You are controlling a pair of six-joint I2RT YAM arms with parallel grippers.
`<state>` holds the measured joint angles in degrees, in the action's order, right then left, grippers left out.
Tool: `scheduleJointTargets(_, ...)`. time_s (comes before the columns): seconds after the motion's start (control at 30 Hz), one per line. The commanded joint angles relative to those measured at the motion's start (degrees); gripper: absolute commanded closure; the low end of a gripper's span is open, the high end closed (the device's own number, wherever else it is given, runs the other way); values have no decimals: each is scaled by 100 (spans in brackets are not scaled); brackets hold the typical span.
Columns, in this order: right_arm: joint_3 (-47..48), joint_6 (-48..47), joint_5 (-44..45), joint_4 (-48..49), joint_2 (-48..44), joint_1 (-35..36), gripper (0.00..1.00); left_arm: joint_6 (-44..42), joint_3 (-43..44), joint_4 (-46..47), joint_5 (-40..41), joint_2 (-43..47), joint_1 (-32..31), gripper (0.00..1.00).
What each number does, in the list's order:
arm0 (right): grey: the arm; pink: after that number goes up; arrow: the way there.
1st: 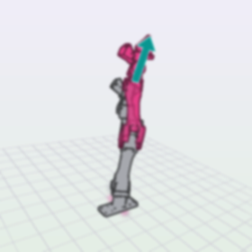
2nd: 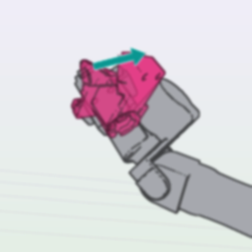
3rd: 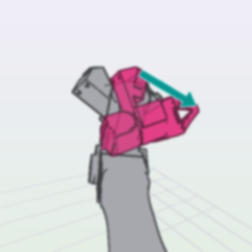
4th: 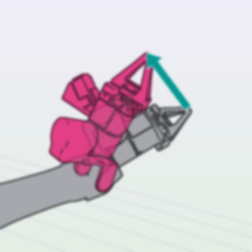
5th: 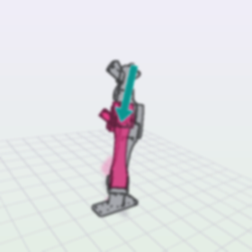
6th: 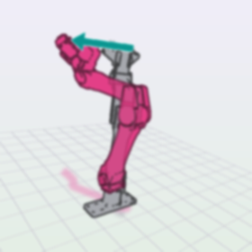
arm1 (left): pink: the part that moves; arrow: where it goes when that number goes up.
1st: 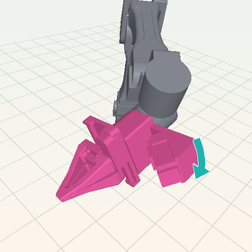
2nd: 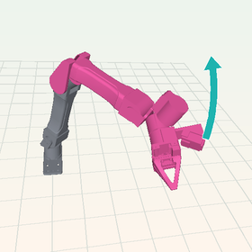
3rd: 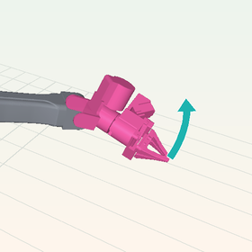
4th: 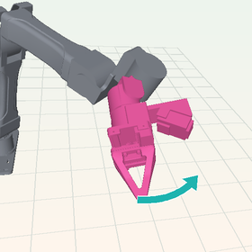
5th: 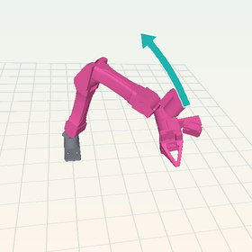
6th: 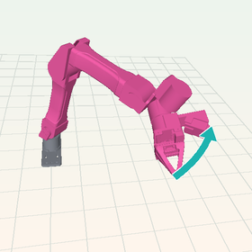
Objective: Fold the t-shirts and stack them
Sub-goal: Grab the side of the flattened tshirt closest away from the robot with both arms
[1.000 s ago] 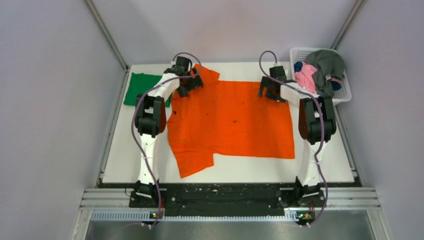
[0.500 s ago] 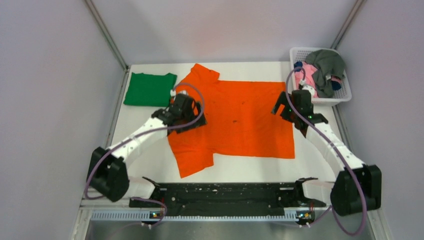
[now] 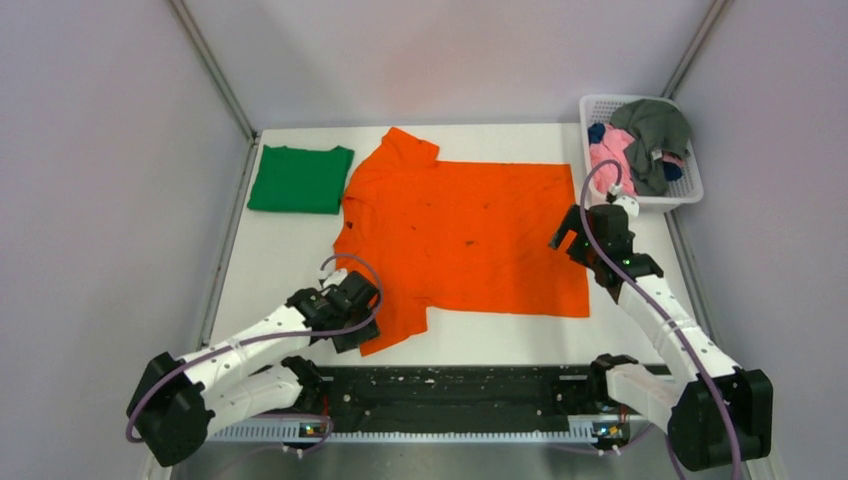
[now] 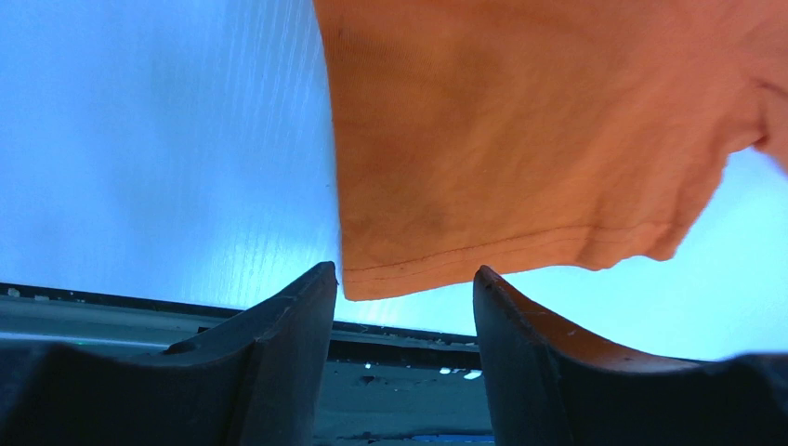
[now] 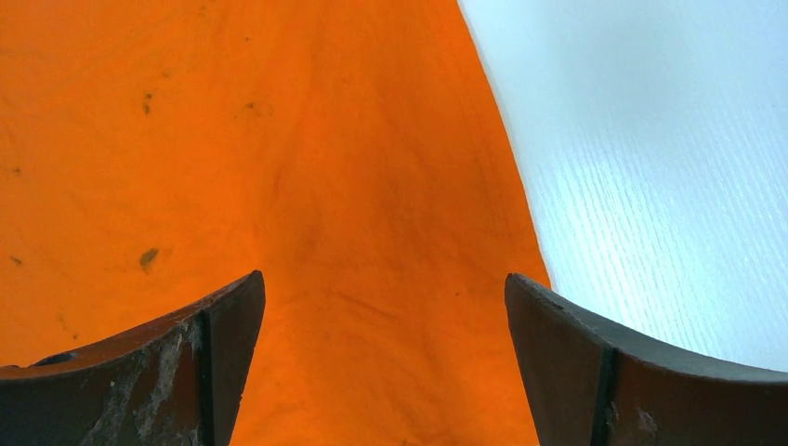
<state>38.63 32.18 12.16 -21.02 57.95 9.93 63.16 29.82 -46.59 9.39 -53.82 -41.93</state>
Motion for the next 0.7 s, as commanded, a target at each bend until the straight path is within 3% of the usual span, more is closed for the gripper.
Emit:
scheduleJointTargets(0.0, 89, -2, 235, -66, 106, -36, 1, 242, 14, 51, -107, -373, -138, 48)
scheduleJointTargets(0.07, 92, 4, 249, -70, 137, -37, 1, 238, 85, -93, -21, -576, -169, 54)
scheduleJointTargets(0.43, 40, 54, 396, -159, 173, -43, 1, 214, 13, 242, -16, -1126, -210, 64)
scheduleJointTargets(0.47, 32, 71, 422, -197, 149, -39, 1, 211, -1, 334, -37, -1183, -217, 70)
scheduleJointTargets(0.53, -13, 120, 493, -324, 92, -41, 1, 231, -14, 476, -35, -1297, -210, 94)
scheduleJointTargets(0.57, -65, 155, 532, -399, 50, -45, 1, 249, -19, 524, -26, -1336, -210, 100)
scheduleJointTargets(0.67, -302, 311, 670, -693, -138, -43, 2, 206, -14, 747, -77, -1340, -210, 100)
